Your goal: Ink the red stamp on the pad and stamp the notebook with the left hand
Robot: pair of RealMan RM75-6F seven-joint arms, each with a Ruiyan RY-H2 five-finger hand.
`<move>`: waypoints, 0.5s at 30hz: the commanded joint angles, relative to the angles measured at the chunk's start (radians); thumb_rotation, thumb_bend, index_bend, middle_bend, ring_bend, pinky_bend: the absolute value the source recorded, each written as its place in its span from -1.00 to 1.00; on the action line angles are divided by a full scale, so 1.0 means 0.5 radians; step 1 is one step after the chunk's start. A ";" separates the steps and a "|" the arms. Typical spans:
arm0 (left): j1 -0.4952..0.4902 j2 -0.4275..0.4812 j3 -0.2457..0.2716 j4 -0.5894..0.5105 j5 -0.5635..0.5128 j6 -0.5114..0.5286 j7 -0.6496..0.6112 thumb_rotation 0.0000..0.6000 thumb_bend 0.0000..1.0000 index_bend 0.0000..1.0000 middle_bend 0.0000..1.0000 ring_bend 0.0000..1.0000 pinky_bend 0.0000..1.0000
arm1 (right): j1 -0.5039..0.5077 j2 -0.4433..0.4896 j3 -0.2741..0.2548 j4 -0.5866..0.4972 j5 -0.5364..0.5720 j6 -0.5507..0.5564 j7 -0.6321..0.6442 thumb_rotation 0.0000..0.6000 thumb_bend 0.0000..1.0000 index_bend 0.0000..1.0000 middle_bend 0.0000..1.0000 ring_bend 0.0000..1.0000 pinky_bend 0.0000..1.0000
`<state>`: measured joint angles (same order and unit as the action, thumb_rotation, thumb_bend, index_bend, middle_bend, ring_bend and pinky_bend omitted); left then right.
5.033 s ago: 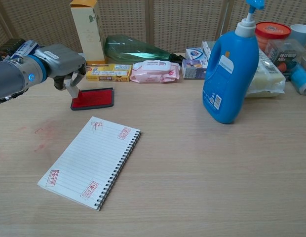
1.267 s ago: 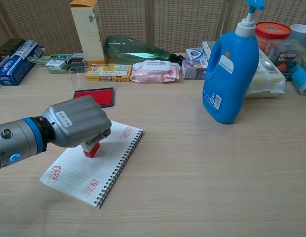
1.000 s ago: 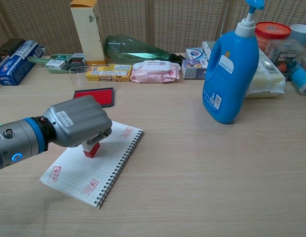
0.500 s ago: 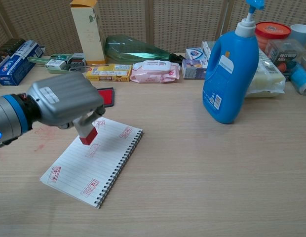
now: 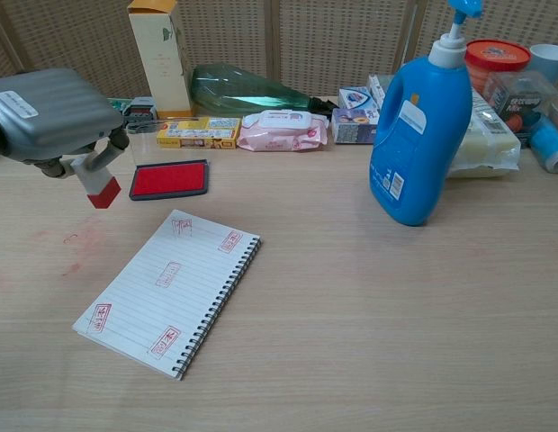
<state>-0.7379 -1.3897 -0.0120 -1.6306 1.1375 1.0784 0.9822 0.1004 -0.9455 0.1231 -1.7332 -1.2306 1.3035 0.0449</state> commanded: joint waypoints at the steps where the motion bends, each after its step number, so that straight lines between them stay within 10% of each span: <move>1: 0.024 -0.042 0.013 0.144 -0.068 -0.058 -0.089 1.00 -0.31 0.31 1.00 1.00 1.00 | 0.000 -0.002 0.000 0.000 0.002 0.001 -0.004 1.00 -1.00 -0.81 -0.99 -1.00 -1.00; 15: 0.071 -0.172 0.077 0.458 -0.112 -0.168 -0.218 1.00 -0.31 0.31 1.00 1.00 1.00 | 0.010 -0.013 -0.003 0.004 0.018 -0.015 -0.029 1.00 -1.00 -0.81 -0.99 -1.00 -1.00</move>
<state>-0.7030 -1.4736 0.0251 -1.4037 1.0814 0.9963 0.8719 0.1052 -0.9519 0.1218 -1.7311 -1.2218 1.2957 0.0305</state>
